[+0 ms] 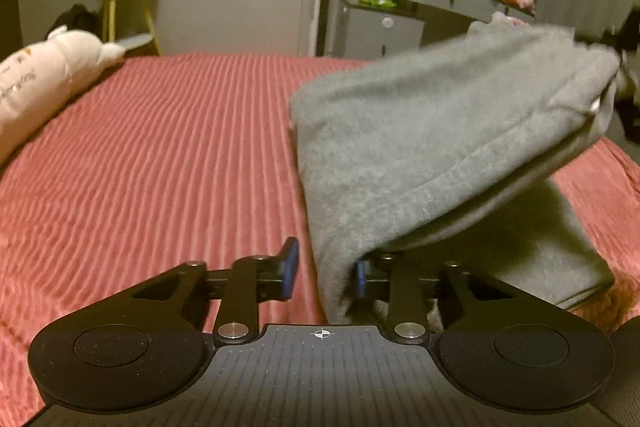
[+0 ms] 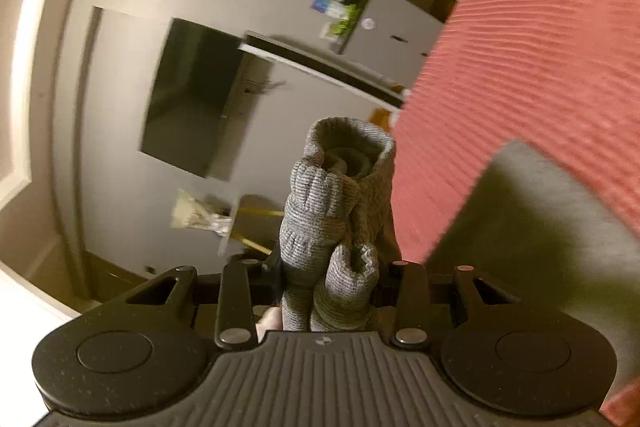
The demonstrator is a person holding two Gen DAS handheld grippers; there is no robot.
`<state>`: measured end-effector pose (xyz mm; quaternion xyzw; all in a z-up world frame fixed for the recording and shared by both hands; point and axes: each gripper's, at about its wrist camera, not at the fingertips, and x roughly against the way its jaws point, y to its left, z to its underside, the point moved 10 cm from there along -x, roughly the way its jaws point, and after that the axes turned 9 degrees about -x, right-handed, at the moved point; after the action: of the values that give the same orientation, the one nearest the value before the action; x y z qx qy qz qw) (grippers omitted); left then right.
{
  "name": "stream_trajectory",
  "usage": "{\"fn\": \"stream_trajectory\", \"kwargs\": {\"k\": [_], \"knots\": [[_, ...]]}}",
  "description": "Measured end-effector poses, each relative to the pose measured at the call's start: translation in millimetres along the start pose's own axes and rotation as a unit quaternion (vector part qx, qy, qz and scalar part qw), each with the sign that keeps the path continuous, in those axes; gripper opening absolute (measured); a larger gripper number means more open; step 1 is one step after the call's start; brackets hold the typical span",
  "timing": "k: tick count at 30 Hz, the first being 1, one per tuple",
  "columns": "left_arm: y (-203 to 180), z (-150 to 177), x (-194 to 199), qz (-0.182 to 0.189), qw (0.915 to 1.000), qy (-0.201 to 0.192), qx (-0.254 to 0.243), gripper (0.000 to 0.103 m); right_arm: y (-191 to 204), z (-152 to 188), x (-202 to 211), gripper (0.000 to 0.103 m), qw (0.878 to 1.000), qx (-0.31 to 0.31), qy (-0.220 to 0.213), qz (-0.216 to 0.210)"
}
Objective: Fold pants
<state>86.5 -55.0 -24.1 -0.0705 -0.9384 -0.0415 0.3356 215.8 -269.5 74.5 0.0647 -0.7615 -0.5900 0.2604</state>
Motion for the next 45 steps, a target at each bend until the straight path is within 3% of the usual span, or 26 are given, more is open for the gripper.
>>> {"fn": "stream_trajectory", "kwargs": {"k": [3, 4, 5, 7, 8, 9, 11, 13, 15, 17, 19, 21, 24, 26, 28, 29, 30, 32, 34, 41, 45], "knots": [[-2.0, 5.6, -3.0, 0.015, 0.9997, 0.019, 0.010, 0.031, -19.5, -3.9, 5.1, 0.037, 1.000, 0.023, -0.004, 0.018], [0.2, 7.7, -4.0, 0.018, 0.9995, 0.025, 0.011, 0.036, -28.2, -5.0, 7.6, 0.037, 0.999, 0.023, -0.004, 0.024], [1.4, 8.8, -4.4, 0.018, 0.9993, 0.031, 0.009, 0.042, -36.1, -5.9, 9.4, 0.037, 0.999, 0.023, -0.006, 0.032], [10.0, 12.8, -9.0, 0.003, 0.9982, 0.058, 0.014, 0.070, -56.5, -6.5, 12.6, 0.038, 0.998, 0.036, -0.004, 0.051], [16.4, 15.5, -11.1, -0.001, 0.9971, 0.072, 0.024, 0.072, -68.4, -8.4, 14.1, 0.042, 0.997, 0.042, -0.002, 0.070], [20.3, 17.2, -10.2, 0.008, 0.9958, 0.082, 0.039, 0.072, -81.7, -12.9, 18.6, 0.051, 0.993, 0.050, -0.012, 0.106], [24.9, 17.1, -1.6, 0.032, 0.9925, 0.090, 0.076, 0.072, -102.1, -24.3, 38.6, 0.057, 0.982, 0.061, -0.059, 0.171], [29.2, 12.6, 12.4, 0.020, 0.9934, 0.078, 0.082, 0.069, -109.8, -23.8, 58.5, 0.057, 0.986, 0.029, -0.059, 0.150], [22.6, 0.4, 25.1, 0.002, 0.9974, 0.051, 0.052, 0.068, -115.1, -8.5, 65.5, 0.058, 0.994, -0.018, -0.015, 0.105], [5.5, -21.8, 37.5, -0.004, 0.9999, 0.011, 0.009, 0.068, -121.8, 5.4, 63.1, 0.058, 0.994, -0.035, 0.018, 0.100], [-12.4, -48.5, 44.8, 0.005, 0.9992, -0.035, -0.021, 0.075, -127.4, 10.8, 57.1, 0.058, 0.993, -0.035, 0.030, 0.104], [-31.4, -64.0, 38.1, 0.019, 0.9980, -0.051, -0.033, 0.080, -125.8, 11.1, 51.6, 0.057, 0.994, -0.033, 0.030, 0.101], [-41.0, -53.6, 0.2, 0.029, 0.9992, -0.006, -0.026, 0.077, -103.2, 16.0, 41.9, 0.056, 0.997, -0.020, 0.034, 0.063], [-35.5, -17.7, -34.5, 0.014, 0.9960, 0.085, -0.024, 0.063, -89.0, 22.9, 32.7, 0.056, 0.998, -0.008, 0.053, 0.046], [-26.2, 12.3, -52.7, 0.009, 0.9918, 0.122, -0.038, 0.069, -89.1, 27.5, 22.3, 0.057, 0.995, 0.016, 0.073, 0.061], [-21.8, 19.0, -51.1, 0.013, 0.9934, 0.107, -0.038, 0.071, -98.7, 28.0, 17.8, 0.060, 0.992, 0.027, 0.079, 0.090], [-19.1, 19.8, -46.5, 0.016, 0.9939, 0.105, -0.030, 0.071, -111.8, 29.3, 15.4, 0.055, 0.988, 0.033, 0.089, 0.123], [-17.8, 13.7, -36.1, 0.018, 0.9946, 0.098, -0.029, 0.063, -124.8, 32.0, 19.1, 0.048, 0.986, 0.029, 0.105, 0.125], [-15.8, 11.7, -26.9, 0.019, 0.9953, 0.086, -0.040, 0.062, -131.1, 29.4, 30.9, 0.051, 0.984, 0.035, 0.098, 0.142], [-8.0, -31.3, -24.9, 0.005, 0.9991, 0.035, -0.022, 0.061, -83.9, -10.2, 45.6, 0.051, 0.989, 0.115, 0.016, 0.092], [-8.4, -68.8, -49.8, -0.012, 0.9992, 0.028, -0.027, 0.061, -51.5, -12.9, 6.4, 0.051, 0.974, 0.197, 0.019, 0.113]]}}
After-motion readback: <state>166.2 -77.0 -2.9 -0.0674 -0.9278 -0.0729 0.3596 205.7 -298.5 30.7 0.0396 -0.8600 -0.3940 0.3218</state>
